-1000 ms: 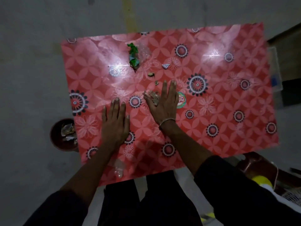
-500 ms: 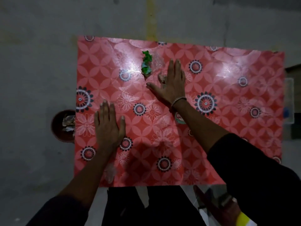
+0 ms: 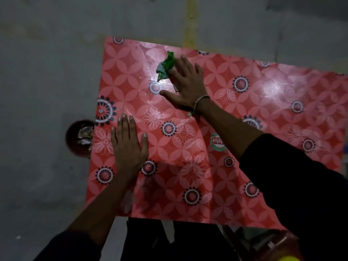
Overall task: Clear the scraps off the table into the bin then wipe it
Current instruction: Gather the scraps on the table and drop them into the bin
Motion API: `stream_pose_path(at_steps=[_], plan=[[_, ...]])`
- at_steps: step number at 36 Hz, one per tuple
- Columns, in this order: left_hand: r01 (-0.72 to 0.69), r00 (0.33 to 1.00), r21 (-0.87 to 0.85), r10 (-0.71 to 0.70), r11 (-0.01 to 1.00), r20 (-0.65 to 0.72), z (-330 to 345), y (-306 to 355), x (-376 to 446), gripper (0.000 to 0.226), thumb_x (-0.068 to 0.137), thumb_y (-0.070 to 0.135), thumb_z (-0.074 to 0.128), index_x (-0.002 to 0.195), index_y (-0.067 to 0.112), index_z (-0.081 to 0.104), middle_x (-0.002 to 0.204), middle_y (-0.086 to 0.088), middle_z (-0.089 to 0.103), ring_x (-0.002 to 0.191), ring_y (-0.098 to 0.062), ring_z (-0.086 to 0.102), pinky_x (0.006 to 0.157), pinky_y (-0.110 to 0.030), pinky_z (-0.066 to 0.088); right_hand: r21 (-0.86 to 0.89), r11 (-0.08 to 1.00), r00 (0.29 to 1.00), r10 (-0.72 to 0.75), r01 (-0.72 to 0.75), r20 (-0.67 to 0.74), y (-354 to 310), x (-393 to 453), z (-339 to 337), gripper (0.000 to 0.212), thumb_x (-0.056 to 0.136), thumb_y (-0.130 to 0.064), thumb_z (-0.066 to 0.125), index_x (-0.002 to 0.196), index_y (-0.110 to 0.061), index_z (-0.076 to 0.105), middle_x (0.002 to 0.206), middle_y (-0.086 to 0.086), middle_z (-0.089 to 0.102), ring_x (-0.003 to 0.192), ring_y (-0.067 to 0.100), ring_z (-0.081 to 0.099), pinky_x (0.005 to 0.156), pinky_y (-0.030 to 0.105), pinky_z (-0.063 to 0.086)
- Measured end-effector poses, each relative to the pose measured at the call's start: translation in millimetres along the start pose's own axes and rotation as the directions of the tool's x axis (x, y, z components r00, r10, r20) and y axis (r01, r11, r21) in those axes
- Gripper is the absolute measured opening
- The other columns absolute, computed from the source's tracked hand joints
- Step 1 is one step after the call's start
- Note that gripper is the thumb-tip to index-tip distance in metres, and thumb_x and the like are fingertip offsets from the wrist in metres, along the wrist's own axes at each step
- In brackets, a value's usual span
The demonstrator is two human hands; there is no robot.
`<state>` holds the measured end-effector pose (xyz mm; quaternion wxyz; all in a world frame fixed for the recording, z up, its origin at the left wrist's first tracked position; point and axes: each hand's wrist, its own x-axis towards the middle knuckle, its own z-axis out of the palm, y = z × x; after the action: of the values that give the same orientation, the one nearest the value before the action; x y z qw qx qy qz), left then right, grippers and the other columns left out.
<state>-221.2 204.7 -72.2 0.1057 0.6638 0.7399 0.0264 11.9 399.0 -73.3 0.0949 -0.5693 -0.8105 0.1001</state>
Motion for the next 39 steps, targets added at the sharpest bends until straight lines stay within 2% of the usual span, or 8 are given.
stream_pose_path(at_steps=[3, 6, 18, 22, 25, 28, 32, 39], plan=[[-0.005, 1.0, -0.004, 0.005, 1.0, 0.004, 0, 1, 1, 0.075, 0.109, 0.051, 0.033, 0.17, 0.01, 0.017, 0.179, -0.012, 0.014, 0.168, -0.025, 0.008, 0.135, -0.055, 0.012, 0.037, 0.998, 0.998, -0.04, 0.041, -0.041, -5, -16, 5, 0.055, 0.097, -0.062, 0.051, 0.136, -0.025, 0.06, 0.157, 0.01, 0.046, 0.15, 0.03, 0.034, 0.121, 0.053, 0.029], [0.008, 1.0, -0.013, -0.008, 1.0, 0.005, 1, 2, 2, 0.073, 0.11, 0.05, 0.032, 0.17, 0.01, 0.02, 0.179, -0.011, 0.016, 0.168, -0.025, 0.011, 0.135, -0.054, 0.012, 0.011, 0.999, 0.997, -0.048, 0.049, -0.065, -12, -40, 6, 0.039, 0.102, -0.052, 0.051, 0.123, -0.022, 0.065, 0.136, 0.008, 0.058, 0.131, 0.028, 0.047, 0.104, 0.047, 0.042], [0.084, 0.995, -0.266, -0.093, 0.96, -0.024, 1, 51, 21, 0.06, 0.113, 0.045, 0.029, 0.165, 0.016, 0.033, 0.176, -0.006, 0.028, 0.165, -0.02, 0.021, 0.135, -0.056, 0.007, -0.024, 0.993, 0.986, -0.113, 0.111, -0.121, -17, -70, 8, 0.027, 0.104, -0.038, 0.054, 0.095, -0.014, 0.063, 0.085, 0.006, 0.06, 0.069, 0.022, 0.053, 0.048, 0.035, 0.043], [0.044, 0.997, -0.362, -0.065, 0.931, -0.048, -7, 79, 35, 0.054, 0.115, 0.039, 0.033, 0.165, 0.016, 0.035, 0.173, -0.004, 0.034, 0.163, -0.018, 0.025, 0.136, -0.053, 0.008, 0.173, 0.976, 0.981, 0.156, -0.134, -0.119, -19, -68, 0, 0.024, 0.101, -0.034, 0.058, 0.081, -0.019, 0.058, 0.068, -0.002, 0.055, 0.054, 0.02, 0.048, 0.047, 0.038, 0.046], [-0.019, 0.997, -0.417, -0.014, 0.909, -0.076, -8, 87, 58, 0.054, 0.114, 0.035, 0.04, 0.165, 0.016, 0.036, 0.173, -0.003, 0.036, 0.162, -0.018, 0.029, 0.135, -0.052, 0.012, 0.485, 0.753, 0.834, 0.546, -0.445, -0.082, -18, -60, -16, 0.027, 0.094, -0.032, 0.063, 0.071, -0.018, 0.058, 0.06, -0.004, 0.057, 0.053, 0.017, 0.053, 0.053, 0.034, 0.05], [-0.075, 0.995, -0.392, 0.044, 0.917, -0.089, -5, 90, 93, 0.06, 0.112, 0.035, 0.043, 0.167, 0.015, 0.03, 0.174, -0.006, 0.032, 0.163, -0.021, 0.027, 0.134, -0.054, 0.018, 0.839, 0.294, 0.637, 0.767, -0.458, 0.079, -9, -57, -32, 0.025, 0.091, -0.016, 0.068, 0.068, -0.009, 0.061, 0.06, 0.001, 0.056, 0.051, 0.011, 0.053, 0.056, 0.033, 0.057], [-0.127, 0.992, -0.405, 0.107, 0.905, -0.072, -1, 101, 140, 0.066, 0.114, 0.041, 0.038, 0.17, 0.012, 0.02, 0.178, -0.009, 0.022, 0.165, -0.023, 0.02, 0.134, -0.051, 0.019, 0.879, -0.357, 0.581, 0.66, -0.316, 0.477, 12, -68, -35, 0.019, 0.085, -0.023, 0.078, 0.079, -0.01, 0.065, 0.062, 0.007, 0.056, 0.044, 0.017, 0.044, 0.037, 0.023, 0.037], [-0.292, 0.947, -0.229, 0.314, 0.929, 0.064, 1, 106, 201, 0.081, 0.111, 0.059, 0.03, 0.171, 0.008, 0.01, 0.18, -0.013, 0.008, 0.168, -0.027, 0.007, 0.136, -0.054, 0.01, 0.63, -0.768, 0.655, 0.419, -0.114, 0.629, 34, -83, -31, 0.006, 0.095, -0.019, 0.066, 0.091, -0.014, 0.065, 0.064, -0.004, 0.044, 0.039, 0.004, 0.036, 0.028, 0.016, 0.026]])
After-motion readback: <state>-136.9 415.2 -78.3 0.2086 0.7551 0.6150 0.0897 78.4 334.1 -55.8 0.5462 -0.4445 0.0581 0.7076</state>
